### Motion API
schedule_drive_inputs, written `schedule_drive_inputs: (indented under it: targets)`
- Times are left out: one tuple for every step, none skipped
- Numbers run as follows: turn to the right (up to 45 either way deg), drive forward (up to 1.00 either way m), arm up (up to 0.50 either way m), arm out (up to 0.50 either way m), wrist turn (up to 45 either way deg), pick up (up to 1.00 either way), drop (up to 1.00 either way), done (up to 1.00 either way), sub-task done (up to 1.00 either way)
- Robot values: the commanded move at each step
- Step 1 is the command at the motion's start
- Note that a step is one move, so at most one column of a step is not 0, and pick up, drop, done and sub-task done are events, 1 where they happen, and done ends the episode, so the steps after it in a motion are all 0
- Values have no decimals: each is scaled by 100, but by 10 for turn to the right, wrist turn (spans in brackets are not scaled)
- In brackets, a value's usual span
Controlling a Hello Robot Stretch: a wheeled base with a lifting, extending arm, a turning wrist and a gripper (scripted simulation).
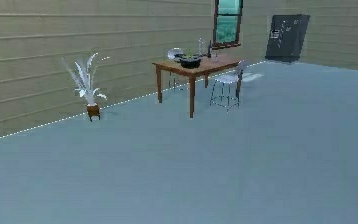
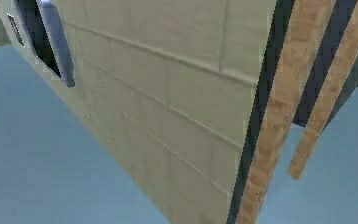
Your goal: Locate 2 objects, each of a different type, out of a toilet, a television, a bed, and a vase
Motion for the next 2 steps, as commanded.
schedule_drive_inputs:
  targets:
    - [390,0,0,0,0,0,0,0,0]
    - [0,80,0,0,0,0,0,0,0]
